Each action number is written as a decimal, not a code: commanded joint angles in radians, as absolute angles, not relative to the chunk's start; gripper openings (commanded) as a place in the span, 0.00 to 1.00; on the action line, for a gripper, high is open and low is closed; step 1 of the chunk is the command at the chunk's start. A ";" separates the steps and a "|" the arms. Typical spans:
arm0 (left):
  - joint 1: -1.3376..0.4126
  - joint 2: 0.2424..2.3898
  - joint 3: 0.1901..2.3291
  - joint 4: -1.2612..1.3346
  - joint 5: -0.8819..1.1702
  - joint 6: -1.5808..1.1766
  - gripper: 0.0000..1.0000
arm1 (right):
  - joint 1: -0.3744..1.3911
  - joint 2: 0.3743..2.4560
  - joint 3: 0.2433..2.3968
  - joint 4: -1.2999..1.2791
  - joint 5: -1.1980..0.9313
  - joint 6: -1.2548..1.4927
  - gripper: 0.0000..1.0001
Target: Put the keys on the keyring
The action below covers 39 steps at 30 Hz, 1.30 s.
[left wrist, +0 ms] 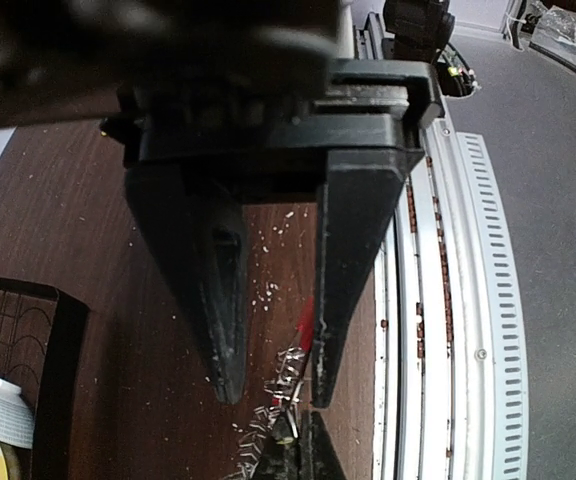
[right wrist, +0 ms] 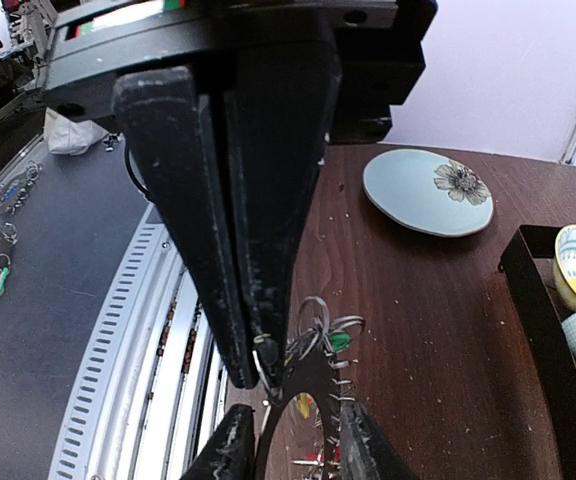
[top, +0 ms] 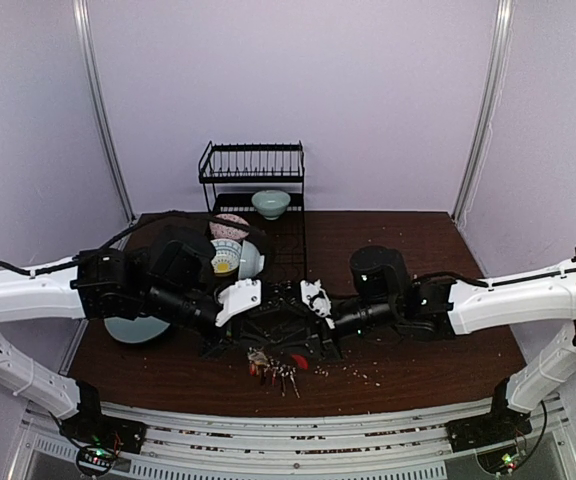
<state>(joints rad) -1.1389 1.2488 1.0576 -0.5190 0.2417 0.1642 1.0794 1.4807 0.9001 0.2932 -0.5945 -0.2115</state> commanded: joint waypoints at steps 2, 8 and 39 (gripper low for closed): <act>-1.124 1.308 1.114 -0.534 0.263 0.078 0.00 | 1.074 1.439 0.874 0.286 -0.536 -0.195 0.31; -1.097 1.456 1.216 -0.567 0.187 0.053 0.00 | 1.056 1.373 0.765 0.387 -0.448 -0.024 0.30; -1.127 1.943 1.416 -0.487 -0.049 0.214 0.00 | 0.856 0.964 0.474 0.213 0.118 0.339 0.32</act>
